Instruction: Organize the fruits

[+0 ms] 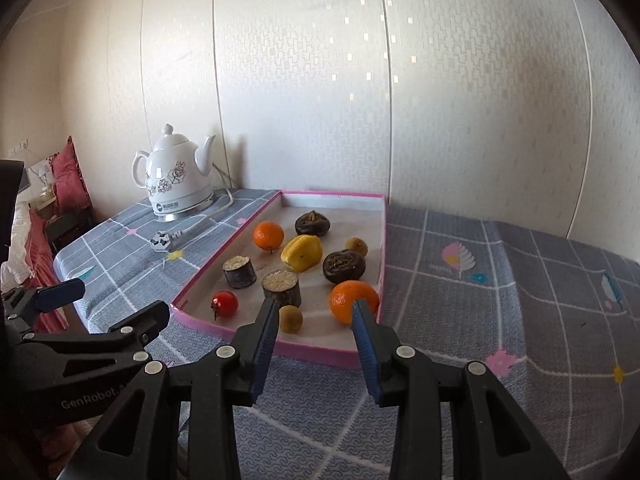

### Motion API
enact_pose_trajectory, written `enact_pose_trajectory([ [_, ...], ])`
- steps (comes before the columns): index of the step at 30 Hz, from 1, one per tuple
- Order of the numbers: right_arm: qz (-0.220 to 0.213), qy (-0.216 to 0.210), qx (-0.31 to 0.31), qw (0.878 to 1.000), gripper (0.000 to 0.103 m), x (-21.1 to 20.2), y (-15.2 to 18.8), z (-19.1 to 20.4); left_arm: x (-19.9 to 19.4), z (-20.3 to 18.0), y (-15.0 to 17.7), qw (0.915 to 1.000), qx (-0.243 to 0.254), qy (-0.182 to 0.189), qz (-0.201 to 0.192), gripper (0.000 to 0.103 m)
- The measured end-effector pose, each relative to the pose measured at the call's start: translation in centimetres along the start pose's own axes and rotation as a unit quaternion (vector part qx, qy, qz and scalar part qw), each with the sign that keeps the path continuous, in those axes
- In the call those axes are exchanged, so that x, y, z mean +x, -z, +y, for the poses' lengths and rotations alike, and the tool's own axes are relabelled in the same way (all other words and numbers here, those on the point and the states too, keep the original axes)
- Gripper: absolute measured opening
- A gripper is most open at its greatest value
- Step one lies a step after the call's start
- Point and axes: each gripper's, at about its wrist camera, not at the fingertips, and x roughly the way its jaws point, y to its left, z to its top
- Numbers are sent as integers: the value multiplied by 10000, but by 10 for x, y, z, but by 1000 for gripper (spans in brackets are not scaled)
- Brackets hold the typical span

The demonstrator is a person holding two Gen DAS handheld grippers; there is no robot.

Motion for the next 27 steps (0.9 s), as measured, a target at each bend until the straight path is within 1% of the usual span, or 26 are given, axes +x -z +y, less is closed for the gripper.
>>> enact_pose_trajectory([
  [2,-33,47,0,10000,38,-1,-1,-1,-1,-1,0,10000,14,-5,-31,103],
  [15,60,4,119,9999,38,3,1,-6,0,0,0,10000,-10,14,-10,103],
  [27,96,7,176,9998,38,3,2,-6,4,1,-1,9999,-94,55,90,103],
])
